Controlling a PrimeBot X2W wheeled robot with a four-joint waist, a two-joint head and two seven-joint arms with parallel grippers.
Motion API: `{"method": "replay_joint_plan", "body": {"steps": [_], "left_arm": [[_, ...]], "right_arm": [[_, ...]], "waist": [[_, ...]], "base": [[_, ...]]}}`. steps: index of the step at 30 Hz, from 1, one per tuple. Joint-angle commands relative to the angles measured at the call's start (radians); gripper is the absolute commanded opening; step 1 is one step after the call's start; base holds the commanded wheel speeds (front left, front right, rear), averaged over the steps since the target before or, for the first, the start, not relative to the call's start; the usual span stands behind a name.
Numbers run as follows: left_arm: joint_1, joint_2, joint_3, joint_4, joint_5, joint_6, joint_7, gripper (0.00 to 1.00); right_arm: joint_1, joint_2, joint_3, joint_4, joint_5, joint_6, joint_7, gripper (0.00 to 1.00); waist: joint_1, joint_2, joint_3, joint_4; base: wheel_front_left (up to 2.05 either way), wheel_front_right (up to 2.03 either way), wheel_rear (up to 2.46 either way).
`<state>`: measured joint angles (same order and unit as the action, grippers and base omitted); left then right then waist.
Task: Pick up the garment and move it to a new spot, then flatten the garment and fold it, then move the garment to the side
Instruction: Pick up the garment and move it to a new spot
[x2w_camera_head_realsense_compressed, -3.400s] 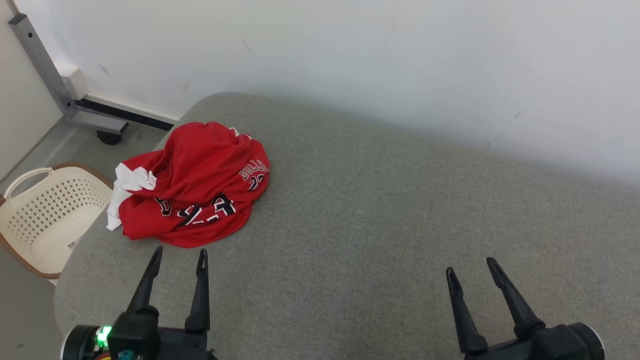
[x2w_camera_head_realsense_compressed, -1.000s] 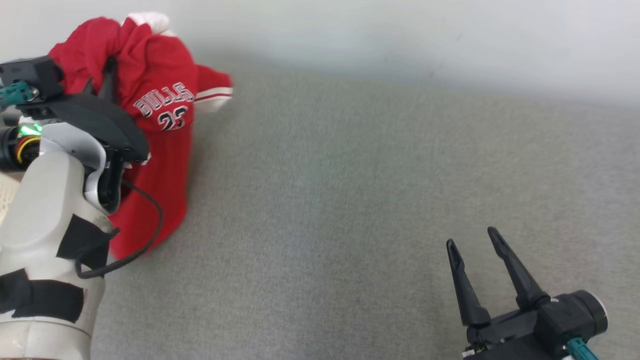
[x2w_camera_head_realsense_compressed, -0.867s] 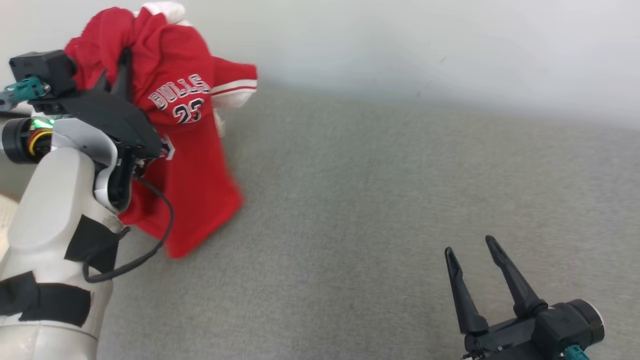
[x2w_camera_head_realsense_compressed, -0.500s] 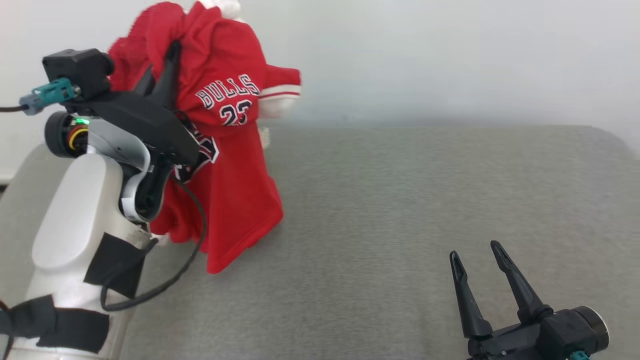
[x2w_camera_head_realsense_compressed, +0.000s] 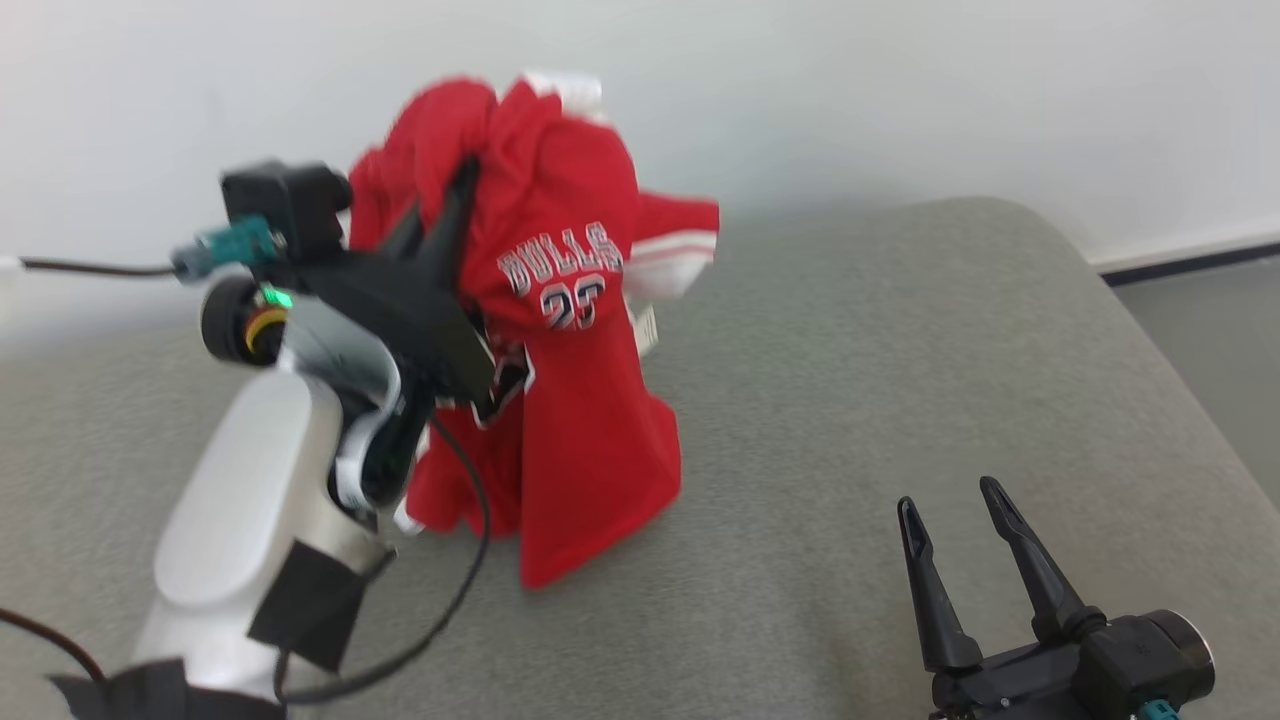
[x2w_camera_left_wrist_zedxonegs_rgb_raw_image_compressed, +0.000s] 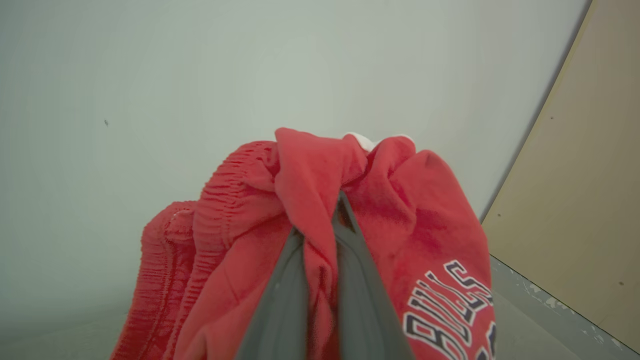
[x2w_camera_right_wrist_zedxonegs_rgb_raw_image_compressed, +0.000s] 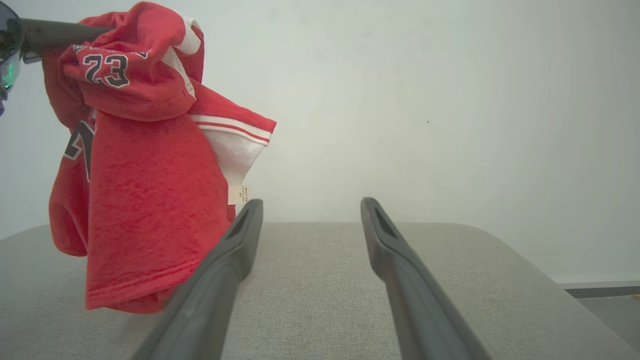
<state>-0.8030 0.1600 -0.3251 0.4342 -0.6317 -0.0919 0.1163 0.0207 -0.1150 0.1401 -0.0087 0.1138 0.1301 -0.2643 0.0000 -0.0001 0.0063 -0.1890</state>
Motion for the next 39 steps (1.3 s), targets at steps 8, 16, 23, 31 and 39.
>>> {"method": "replay_joint_plan", "body": {"steps": [8, 16, 23, 31, 39], "left_arm": [[0.188, -0.013, -0.083, 0.017, 0.075, 0.014, -0.099, 0.00], [0.290, -0.042, -0.163, 0.153, 0.139, 0.013, -0.227, 0.00], [0.295, -0.062, -0.189, 0.245, 0.151, 0.021, -0.285, 0.53], [0.357, -0.066, -0.202, 0.238, 0.184, 0.067, -0.356, 1.00], [0.457, -0.048, -0.163, 0.118, 0.196, 0.118, -0.380, 1.00]], "right_arm": [[-0.024, 0.017, 0.001, -0.011, 0.001, 0.001, -0.001, 1.00], [-0.057, 0.015, 0.004, -0.010, -0.009, 0.001, -0.001, 1.00], [-0.050, 0.004, 0.007, -0.001, -0.010, 0.001, -0.001, 1.00], [-0.017, -0.003, 0.012, 0.007, -0.002, 0.001, -0.001, 1.00], [0.014, -0.011, 0.003, 0.003, 0.002, 0.001, -0.001, 1.00]], "waist": [[0.0000, 0.0001, 0.085, -0.075], [0.0000, 0.0001, 0.130, -0.072], [0.0000, 0.0001, 0.109, -0.054], [0.0000, 0.0001, 0.043, -0.021], [0.0000, 0.0001, 0.002, 0.021]], "base": [[0.00, 0.00, 0.00], [0.00, 0.00, 0.00], [0.00, 0.00, 0.00], [0.00, 0.00, 0.00], [0.00, 0.00, 0.00]]}}
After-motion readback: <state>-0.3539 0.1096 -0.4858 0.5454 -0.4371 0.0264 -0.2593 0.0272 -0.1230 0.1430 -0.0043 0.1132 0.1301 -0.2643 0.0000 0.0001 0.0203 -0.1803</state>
